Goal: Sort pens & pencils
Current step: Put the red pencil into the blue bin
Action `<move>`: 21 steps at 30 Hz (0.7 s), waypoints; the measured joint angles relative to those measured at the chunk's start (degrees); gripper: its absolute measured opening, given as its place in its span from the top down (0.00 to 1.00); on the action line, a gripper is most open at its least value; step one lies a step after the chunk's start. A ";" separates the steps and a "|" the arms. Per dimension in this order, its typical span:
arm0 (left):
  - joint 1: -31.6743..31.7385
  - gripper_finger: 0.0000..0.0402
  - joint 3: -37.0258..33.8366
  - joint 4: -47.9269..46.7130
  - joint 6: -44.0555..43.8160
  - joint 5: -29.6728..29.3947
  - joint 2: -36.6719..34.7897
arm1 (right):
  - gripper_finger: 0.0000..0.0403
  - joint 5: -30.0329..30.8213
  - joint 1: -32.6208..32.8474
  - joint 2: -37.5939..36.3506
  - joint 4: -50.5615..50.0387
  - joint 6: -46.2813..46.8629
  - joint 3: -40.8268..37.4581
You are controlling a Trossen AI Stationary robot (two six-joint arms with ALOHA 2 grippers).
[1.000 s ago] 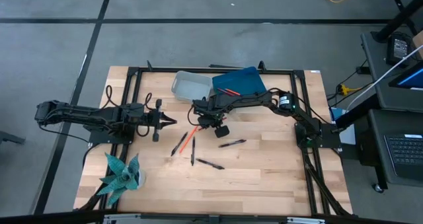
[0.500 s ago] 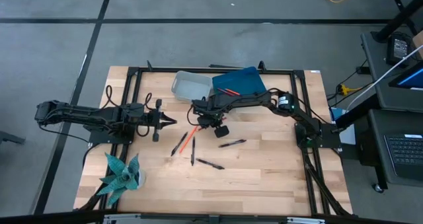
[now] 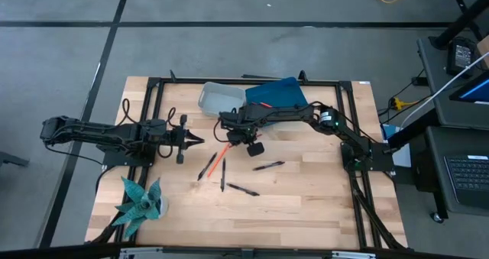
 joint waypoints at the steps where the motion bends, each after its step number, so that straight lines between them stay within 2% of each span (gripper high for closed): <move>1: -0.02 0.97 0.00 0.00 0.00 0.00 0.00 | 0.99 -0.02 0.00 -0.05 -0.09 0.77 0.22; 21: -0.02 0.97 0.00 0.00 -0.49 0.00 0.00 | 0.99 -0.37 0.02 -0.33 0.07 2.60 0.17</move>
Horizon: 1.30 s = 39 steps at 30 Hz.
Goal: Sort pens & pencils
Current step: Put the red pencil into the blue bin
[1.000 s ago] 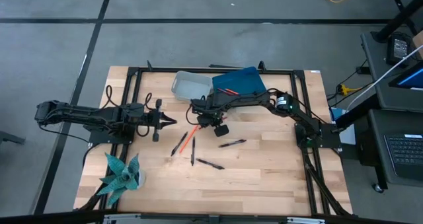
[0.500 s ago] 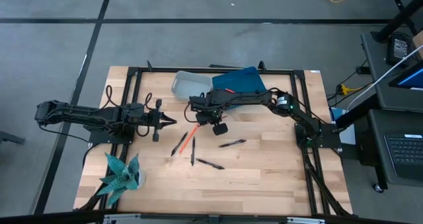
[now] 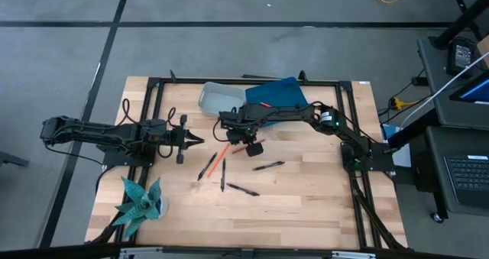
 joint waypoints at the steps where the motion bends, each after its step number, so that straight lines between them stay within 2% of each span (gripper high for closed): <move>1: 0.00 0.97 0.00 0.00 -0.02 0.02 0.00 | 0.99 -0.06 0.00 -0.01 -0.03 0.12 0.00; 5: 0.01 0.97 0.00 0.00 -1.32 0.02 0.00 | 0.96 -0.64 0.00 -0.01 -0.96 3.63 0.00; 10: 0.01 0.97 0.00 0.00 -1.42 0.02 -0.01 | 0.86 -7.00 0.58 -0.03 -2.29 6.65 -0.04; 20: 0.02 0.97 0.00 -0.21 -1.42 0.02 -0.02 | 0.65 -5.34 3.32 0.18 0.53 6.05 -0.07; 29: 0.01 0.97 0.00 -0.75 -1.42 0.02 -0.02 | 0.60 -0.15 3.33 1.29 0.83 6.09 -3.20; 39: 0.00 0.97 0.00 -0.79 -1.42 0.02 -0.02 | 0.60 0.26 3.14 0.79 3.82 6.03 -6.72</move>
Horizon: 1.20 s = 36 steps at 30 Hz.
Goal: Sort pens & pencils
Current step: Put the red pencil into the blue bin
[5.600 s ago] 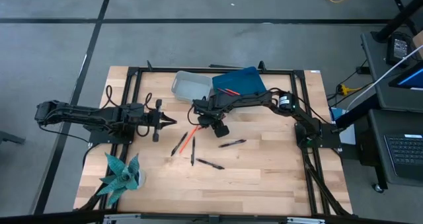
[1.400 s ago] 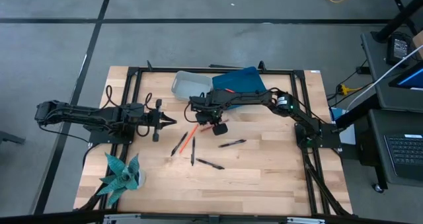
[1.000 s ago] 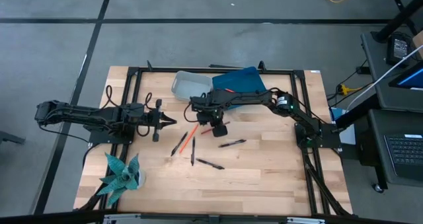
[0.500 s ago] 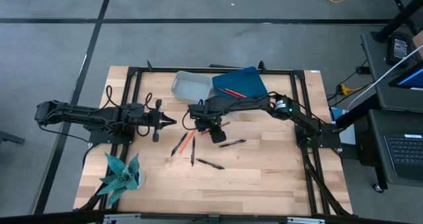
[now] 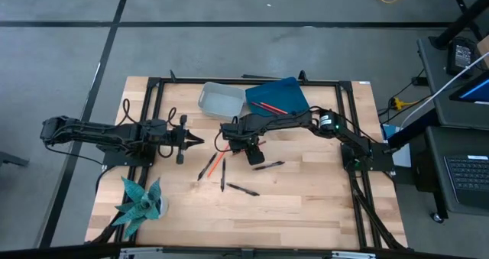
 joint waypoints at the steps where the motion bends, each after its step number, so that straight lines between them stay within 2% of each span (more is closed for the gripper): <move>1: -0.01 0.97 0.00 -0.01 0.00 -0.02 0.02 | 0.60 0.00 -0.07 -0.09 0.39 0.00 -0.45; 12: 0.01 0.97 0.00 0.00 0.00 -0.02 0.01 | 0.60 -0.06 -0.15 0.07 2.16 -0.03 -1.58; 25: 0.01 0.97 0.00 0.00 0.02 -0.02 0.01 | 0.83 -0.04 -0.21 0.17 2.74 -0.07 -1.67; 36: 0.00 0.97 0.00 0.00 0.02 -0.01 0.00 | 0.90 -0.05 -0.21 0.19 2.78 -0.09 -1.69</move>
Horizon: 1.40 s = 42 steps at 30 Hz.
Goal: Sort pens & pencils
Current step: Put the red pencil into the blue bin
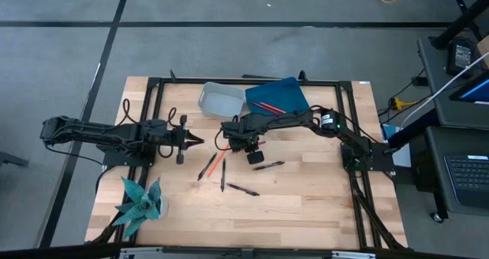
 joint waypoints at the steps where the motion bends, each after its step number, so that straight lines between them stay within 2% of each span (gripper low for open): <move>1: -0.01 0.97 0.00 0.00 0.00 0.01 0.02 | 0.90 0.00 0.00 0.00 0.00 0.00 0.00; 42: 0.01 0.97 0.00 0.00 0.00 0.01 0.00 | 0.90 -0.10 0.00 0.26 -2.47 0.02 2.49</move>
